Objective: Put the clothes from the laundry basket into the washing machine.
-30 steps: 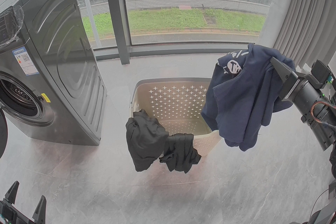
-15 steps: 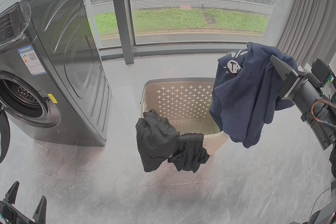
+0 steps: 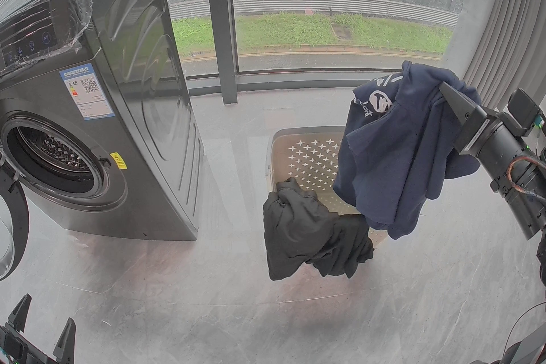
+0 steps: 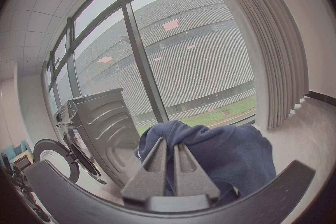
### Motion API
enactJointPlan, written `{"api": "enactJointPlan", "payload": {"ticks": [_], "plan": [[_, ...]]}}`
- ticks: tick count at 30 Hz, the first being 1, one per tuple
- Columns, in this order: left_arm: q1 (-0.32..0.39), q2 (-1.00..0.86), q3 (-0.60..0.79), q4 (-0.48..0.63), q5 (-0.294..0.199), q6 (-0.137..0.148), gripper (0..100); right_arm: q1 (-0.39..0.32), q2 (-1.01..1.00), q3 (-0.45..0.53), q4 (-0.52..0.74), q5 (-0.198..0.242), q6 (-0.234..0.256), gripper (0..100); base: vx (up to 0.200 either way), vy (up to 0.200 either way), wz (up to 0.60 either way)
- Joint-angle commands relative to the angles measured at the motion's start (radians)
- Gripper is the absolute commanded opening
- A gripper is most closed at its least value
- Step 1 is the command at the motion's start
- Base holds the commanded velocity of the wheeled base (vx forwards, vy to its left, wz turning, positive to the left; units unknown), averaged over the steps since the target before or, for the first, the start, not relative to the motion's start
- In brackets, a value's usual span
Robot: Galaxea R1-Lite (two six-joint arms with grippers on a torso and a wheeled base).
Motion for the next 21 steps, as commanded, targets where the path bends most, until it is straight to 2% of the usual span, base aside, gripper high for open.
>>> {"api": "enactJointPlan", "payload": {"ticks": [1,2,8,21], "plan": [[0.000,-0.018,0.016,0.000,0.000,-0.001,100,0.000,-0.002,-0.011,0.000,0.003,0.001,0,0.000,0.200,0.00],[0.000,-0.018,0.018,0.000,0.000,-0.001,100,0.000,0.000,-0.014,0.000,0.003,0.001,0,0.000,0.200,0.00],[0.000,-0.018,0.016,0.000,0.002,-0.001,100,0.000,0.006,-0.014,-0.017,0.006,0.001,0,0.000,0.000,0.00],[0.000,-0.018,0.018,0.000,0.002,-0.001,100,0.000,0.009,-0.005,-0.019,0.003,0.001,0,-0.200,0.000,0.00]]}}
